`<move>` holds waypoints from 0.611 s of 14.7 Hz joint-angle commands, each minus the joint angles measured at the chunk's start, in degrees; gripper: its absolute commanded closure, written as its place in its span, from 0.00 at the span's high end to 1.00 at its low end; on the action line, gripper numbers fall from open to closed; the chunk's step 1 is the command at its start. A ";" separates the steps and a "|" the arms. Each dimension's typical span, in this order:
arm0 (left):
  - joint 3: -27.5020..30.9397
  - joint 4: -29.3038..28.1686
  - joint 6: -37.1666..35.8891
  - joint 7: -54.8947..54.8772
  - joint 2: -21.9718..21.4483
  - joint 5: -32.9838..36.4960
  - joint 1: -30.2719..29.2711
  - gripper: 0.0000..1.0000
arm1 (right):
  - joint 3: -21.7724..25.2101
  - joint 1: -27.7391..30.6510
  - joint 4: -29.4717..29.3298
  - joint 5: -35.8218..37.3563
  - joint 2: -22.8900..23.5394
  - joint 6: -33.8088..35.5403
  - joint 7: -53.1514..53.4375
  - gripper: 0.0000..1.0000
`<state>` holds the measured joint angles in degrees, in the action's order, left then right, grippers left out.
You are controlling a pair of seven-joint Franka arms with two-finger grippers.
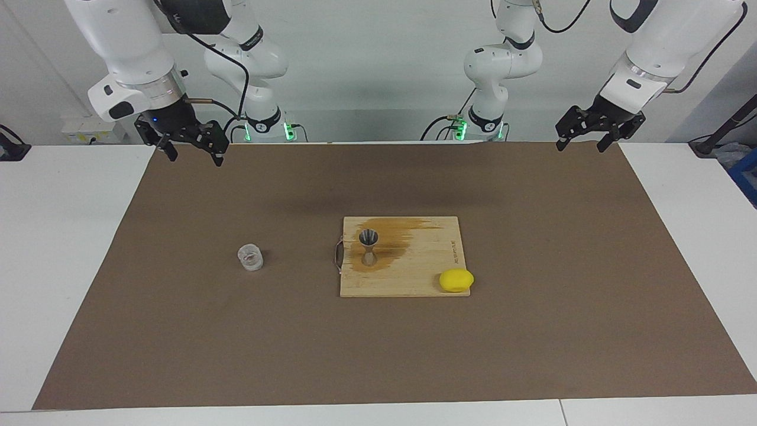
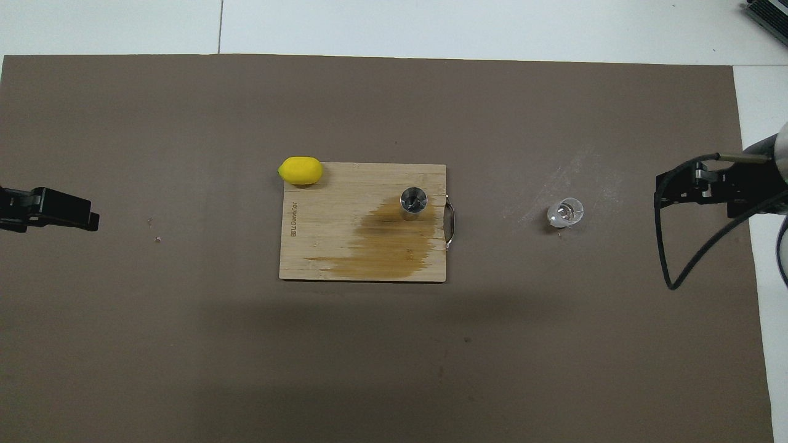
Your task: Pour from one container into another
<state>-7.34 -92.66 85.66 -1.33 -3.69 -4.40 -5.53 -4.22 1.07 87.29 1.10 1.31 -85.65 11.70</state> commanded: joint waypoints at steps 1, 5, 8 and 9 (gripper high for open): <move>-0.05 -1.38 0.65 -0.17 -1.23 -0.79 -0.45 1.00 | -0.18 0.34 -2.48 -1.54 1.51 1.36 -1.86 1.00; -0.05 -1.38 0.65 -0.17 -1.23 -0.79 -0.45 1.00 | -0.18 0.42 -1.16 -1.45 0.80 1.36 -1.86 1.00; -0.05 -1.38 0.65 -0.17 -1.23 -0.79 -0.45 1.00 | -0.18 0.43 -0.90 -1.45 0.63 1.36 -1.95 1.00; -0.05 -1.38 0.65 -0.17 -1.23 -0.79 -0.45 1.00 | -0.18 0.43 -0.63 -1.45 0.63 1.36 -2.04 1.00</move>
<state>-7.34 -92.66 85.66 -1.33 -3.69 -4.40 -5.53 -4.25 0.99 86.82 0.77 1.75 -85.27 11.44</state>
